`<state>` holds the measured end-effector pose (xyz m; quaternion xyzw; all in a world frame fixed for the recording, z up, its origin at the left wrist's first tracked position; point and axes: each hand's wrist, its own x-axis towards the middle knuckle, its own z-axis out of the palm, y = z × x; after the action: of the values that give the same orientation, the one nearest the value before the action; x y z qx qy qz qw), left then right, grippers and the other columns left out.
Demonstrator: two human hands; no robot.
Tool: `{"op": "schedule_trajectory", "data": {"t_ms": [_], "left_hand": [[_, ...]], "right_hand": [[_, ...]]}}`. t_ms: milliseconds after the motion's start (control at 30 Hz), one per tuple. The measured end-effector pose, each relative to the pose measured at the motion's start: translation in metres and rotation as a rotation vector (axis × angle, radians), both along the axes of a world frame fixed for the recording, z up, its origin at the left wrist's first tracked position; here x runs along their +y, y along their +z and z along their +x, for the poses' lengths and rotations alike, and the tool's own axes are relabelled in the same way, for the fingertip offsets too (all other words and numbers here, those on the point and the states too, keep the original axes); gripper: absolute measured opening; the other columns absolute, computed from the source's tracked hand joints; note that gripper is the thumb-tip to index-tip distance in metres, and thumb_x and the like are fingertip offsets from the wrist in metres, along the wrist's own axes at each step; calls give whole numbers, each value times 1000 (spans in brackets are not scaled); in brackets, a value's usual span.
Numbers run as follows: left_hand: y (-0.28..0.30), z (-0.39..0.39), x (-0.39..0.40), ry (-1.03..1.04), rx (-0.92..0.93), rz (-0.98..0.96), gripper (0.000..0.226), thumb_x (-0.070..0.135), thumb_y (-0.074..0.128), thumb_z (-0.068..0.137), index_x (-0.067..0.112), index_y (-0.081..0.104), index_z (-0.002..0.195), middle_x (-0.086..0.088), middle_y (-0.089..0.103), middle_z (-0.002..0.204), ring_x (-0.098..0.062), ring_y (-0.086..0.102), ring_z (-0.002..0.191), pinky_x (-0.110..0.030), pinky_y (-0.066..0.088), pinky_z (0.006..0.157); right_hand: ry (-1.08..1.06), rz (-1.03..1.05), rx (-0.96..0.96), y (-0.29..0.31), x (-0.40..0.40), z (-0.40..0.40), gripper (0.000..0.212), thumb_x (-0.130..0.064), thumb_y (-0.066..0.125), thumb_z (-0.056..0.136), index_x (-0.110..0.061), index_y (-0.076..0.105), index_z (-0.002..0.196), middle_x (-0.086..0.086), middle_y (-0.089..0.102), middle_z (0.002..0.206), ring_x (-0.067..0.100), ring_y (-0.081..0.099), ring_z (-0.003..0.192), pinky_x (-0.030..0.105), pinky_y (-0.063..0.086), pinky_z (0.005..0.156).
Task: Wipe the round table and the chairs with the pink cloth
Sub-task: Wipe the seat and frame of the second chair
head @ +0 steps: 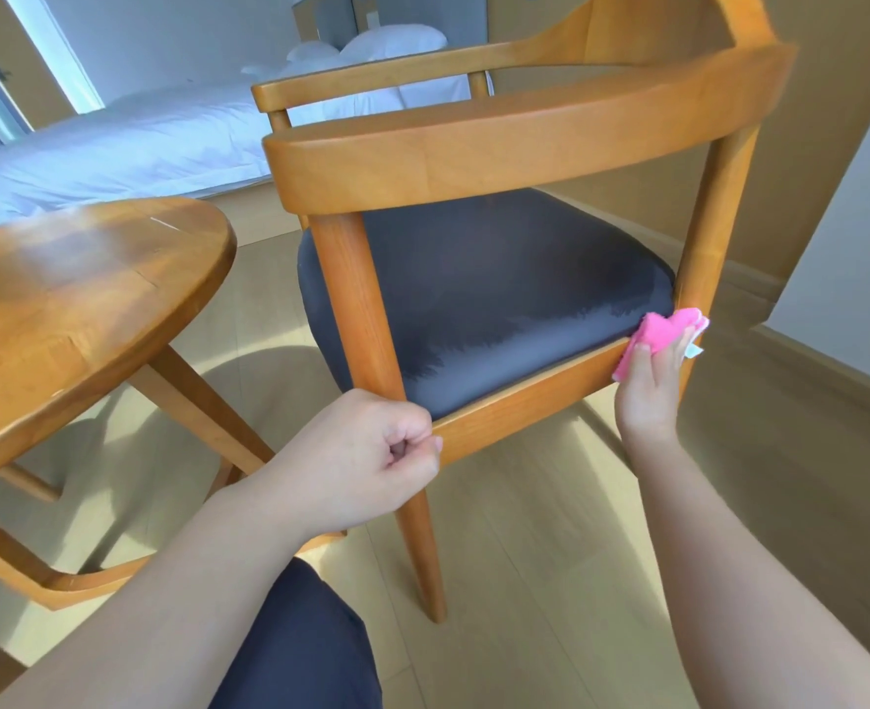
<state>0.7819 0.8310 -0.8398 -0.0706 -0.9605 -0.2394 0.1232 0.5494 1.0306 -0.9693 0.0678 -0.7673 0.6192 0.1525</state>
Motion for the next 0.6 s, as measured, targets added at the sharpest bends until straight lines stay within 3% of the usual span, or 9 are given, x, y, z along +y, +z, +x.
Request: {"op": "schedule_trajectory", "data": {"t_ms": [133,233,400,600], "left_hand": [[3,-2,1,12,10,19,37,16,59,88,16,45,54,0,45,46,-19,44,46,-32,38,45],[2,-2,3,-8,-5,32,37,19,56,88,15,43,53,0,43,47,-18,42,46,-33,38,45],[5,9,-13,17,-9,-6,37,23,55,88,14,42,54,1,41,47,-15,42,46,-30,37,46],[0,31,-36,131,25,-17,39,30,52,87,16,40,53,3,38,47,-14,39,46,-21,30,45]], "right_hand": [[-17,-20,-33,3,-4,4,60,-32,25,105,-13,-3,154,-1,-11,162,8,-6,148,28,2,121],[-32,-65,92,2,-26,32,61,-25,26,104,-6,-5,153,4,-13,161,6,-11,146,14,-5,116],[26,-41,278,-1,-77,94,62,-13,30,101,1,-3,151,5,-14,159,15,-15,148,31,-7,120],[271,103,453,-14,-110,153,59,-17,28,99,4,5,149,18,1,159,29,-5,149,42,-2,120]]}}
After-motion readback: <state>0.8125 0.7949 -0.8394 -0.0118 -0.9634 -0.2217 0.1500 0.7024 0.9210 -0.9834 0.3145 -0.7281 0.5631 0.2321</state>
